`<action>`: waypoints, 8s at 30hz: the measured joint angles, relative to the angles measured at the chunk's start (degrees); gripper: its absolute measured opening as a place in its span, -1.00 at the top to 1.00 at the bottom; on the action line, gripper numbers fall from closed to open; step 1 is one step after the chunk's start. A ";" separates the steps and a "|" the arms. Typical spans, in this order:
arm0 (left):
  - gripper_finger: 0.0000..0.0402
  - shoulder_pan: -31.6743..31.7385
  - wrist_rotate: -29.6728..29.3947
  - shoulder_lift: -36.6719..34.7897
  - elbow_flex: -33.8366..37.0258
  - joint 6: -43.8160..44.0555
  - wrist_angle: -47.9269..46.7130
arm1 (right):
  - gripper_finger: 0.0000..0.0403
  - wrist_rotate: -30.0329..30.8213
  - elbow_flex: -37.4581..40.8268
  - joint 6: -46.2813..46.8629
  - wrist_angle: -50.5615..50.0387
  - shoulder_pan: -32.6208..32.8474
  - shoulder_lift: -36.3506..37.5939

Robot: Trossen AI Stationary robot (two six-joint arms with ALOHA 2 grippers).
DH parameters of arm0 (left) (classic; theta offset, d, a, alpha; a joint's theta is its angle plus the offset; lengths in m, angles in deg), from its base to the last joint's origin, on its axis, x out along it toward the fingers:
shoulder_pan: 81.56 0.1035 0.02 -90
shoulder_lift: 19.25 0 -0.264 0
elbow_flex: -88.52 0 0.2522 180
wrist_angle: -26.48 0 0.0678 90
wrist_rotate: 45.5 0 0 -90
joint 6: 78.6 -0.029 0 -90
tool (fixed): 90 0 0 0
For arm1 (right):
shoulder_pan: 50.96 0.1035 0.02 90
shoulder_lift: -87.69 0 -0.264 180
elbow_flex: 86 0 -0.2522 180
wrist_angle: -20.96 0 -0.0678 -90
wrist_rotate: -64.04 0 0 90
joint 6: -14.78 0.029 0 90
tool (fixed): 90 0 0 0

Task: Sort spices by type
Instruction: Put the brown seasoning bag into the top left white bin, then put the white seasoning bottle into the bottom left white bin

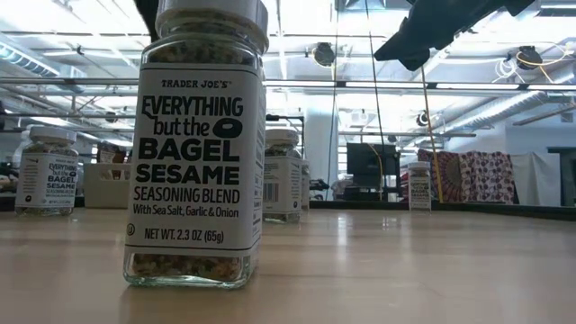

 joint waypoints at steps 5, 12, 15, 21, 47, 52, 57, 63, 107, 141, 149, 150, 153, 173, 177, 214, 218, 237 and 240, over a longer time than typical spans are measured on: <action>1.00 5.31 5.79 -3.36 10.03 0.00 8.68 | 1.00 0.04 0.00 -0.20 0.15 0.00 0.00; 1.00 7.68 10.79 -3.86 20.52 -0.14 19.09 | 1.00 0.17 0.00 -0.36 0.21 0.00 0.00; 1.00 8.31 12.41 -3.82 23.94 0.21 22.76 | 1.00 0.17 0.00 -0.36 0.25 0.00 0.00; 0.98 8.66 13.24 -3.84 26.56 1.21 23.54 | 1.00 0.17 0.00 -0.36 0.26 0.00 0.00; 0.90 8.48 21.07 -3.86 26.70 1.76 25.41 | 1.00 0.17 0.00 -0.75 0.26 -0.02 0.00; 0.98 8.48 20.48 -3.86 26.70 0.87 25.36 | 1.00 0.17 0.00 -0.75 0.26 -0.02 0.00; 0.99 8.33 19.19 -3.86 25.17 -0.58 24.74 | 1.00 0.17 -0.02 -0.75 0.24 -0.01 0.00; 0.99 7.05 18.02 -3.85 19.25 -2.78 22.16 | 1.00 0.17 -0.02 -1.30 0.24 0.00 0.00; 1.00 18.91 -6.56 -8.84 2.26 -14.91 -9.98 | 1.00 0.17 -0.07 -1.62 0.24 -0.02 0.00; 1.00 20.92 -8.37 -8.38 22.51 -43.55 4.22 | 1.00 0.17 -0.07 -1.85 0.26 -0.02 -0.02; 1.00 20.88 -9.81 -8.38 24.31 -45.10 6.18 | 1.00 0.17 -0.07 -2.05 0.26 0.00 -0.02; 1.00 20.88 -9.72 -8.38 24.31 -44.86 6.20 | 1.00 0.17 -0.07 -2.06 0.27 -0.01 -0.02; 0.93 20.88 -9.56 -8.38 24.31 -44.55 7.04 | 1.00 0.17 -0.07 -2.06 0.28 0.00 -0.02; -0.15 16.75 -12.56 -8.60 20.69 -44.52 6.74 | 1.00 0.17 -0.04 -2.96 0.26 -0.01 -0.02; -0.16 13.77 -11.30 -8.62 15.88 -44.01 6.62 | 1.00 0.17 -0.04 -2.96 0.26 0.00 -0.02; -0.16 -23.88 10.68 -8.45 17.10 9.03 31.96 | 1.00 0.17 0.00 1.22 0.66 -0.02 -0.02; -0.16 -26.64 8.53 -8.45 24.25 6.37 44.02 | 1.00 0.24 0.00 7.01 0.36 -0.02 -0.01; -0.16 -25.81 3.77 1.73 30.87 -0.15 78.12 | 1.00 5.27 0.00 13.11 0.50 0.75 -0.02; -0.16 -24.73 3.64 4.61 22.34 -1.14 66.63 | 1.00 5.25 0.00 12.85 0.46 0.81 -0.02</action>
